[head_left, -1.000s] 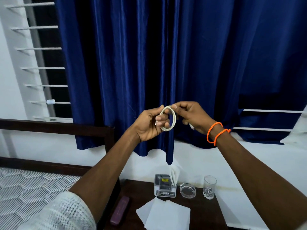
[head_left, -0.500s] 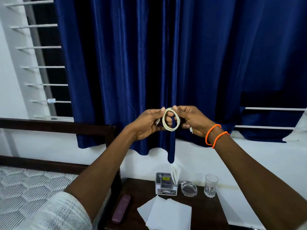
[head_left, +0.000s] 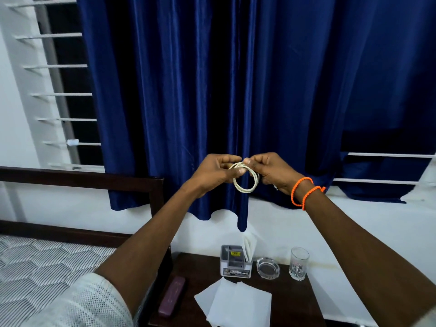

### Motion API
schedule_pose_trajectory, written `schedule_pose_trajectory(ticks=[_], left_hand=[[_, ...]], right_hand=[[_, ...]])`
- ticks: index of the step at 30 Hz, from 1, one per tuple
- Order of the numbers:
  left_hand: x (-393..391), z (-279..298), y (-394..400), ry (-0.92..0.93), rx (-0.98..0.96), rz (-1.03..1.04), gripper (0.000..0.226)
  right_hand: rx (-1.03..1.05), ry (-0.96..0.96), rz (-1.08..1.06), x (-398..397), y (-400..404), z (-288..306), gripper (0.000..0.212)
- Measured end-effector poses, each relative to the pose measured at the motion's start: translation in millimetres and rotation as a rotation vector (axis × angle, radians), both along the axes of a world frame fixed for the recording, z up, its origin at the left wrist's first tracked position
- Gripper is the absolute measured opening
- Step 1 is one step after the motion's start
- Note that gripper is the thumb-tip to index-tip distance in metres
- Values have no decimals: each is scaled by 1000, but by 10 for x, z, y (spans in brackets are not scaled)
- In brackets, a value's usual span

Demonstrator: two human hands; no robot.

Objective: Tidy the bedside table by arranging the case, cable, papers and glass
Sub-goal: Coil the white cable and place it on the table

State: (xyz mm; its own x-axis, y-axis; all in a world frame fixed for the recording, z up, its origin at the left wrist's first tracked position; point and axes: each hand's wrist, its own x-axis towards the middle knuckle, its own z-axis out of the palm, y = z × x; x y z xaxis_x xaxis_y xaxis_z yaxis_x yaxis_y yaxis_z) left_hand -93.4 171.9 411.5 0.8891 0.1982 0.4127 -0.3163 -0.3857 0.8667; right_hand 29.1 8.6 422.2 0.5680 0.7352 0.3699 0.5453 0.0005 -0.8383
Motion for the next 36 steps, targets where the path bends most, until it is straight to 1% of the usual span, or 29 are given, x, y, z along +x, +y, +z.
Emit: schedule_pose_trajectory(ticks=[3, 5, 7, 10, 12, 14, 17, 18, 19, 20, 23, 26, 29, 32, 34, 36], left_hand=[[26, -48, -34, -117, 257, 173, 29], [35, -84, -46, -205, 296, 257, 25], [39, -114, -52, -257, 241, 270, 23], [44, -159, -47, -246, 20, 237, 22], [38, -183, -26, -219, -117, 212, 22], [36, -208, 1, -199, -184, 221, 23], [28, -255, -1, -162, -233, 228, 21], [28, -270, -7, -153, -258, 216, 21], [36, -284, -19, -147, -286, 201, 20], [41, -294, -32, -145, -316, 188, 19], [59, -304, -74, -150, -351, 182, 23], [64, -316, -107, -164, -307, 203, 25], [77, -301, -129, -226, -192, 319, 30], [98, -315, -129, -269, -142, 388, 23], [100, -335, -130, -270, -140, 398, 23], [106, -351, -119, -271, -149, 416, 24]], right_hand=[[3, 13, 16, -6, 46, -40, 44], [38, 74, 50, -25, 70, -50, 39], [90, 152, 107, -41, 86, -49, 35], [115, 235, 182, -28, 88, -43, 29], [111, 251, 191, 3, 76, -55, 22], [88, 195, 153, 45, 54, -80, 18], [-23, -8, 17, 88, 36, -105, 18], [-31, -33, -16, 94, 40, -110, 16], [-11, -11, -35, 95, 47, -116, 14], [31, 55, -36, 93, 56, -121, 13], [165, 335, 10, 57, 89, -131, 13], [249, 570, 58, 11, 118, -114, 12], [287, 738, 85, -65, 157, -80, 15], [253, 827, 93, -134, 212, -64, 25], [191, 837, 85, -159, 218, -56, 20], [129, 773, 51, -162, 211, -59, 15]])
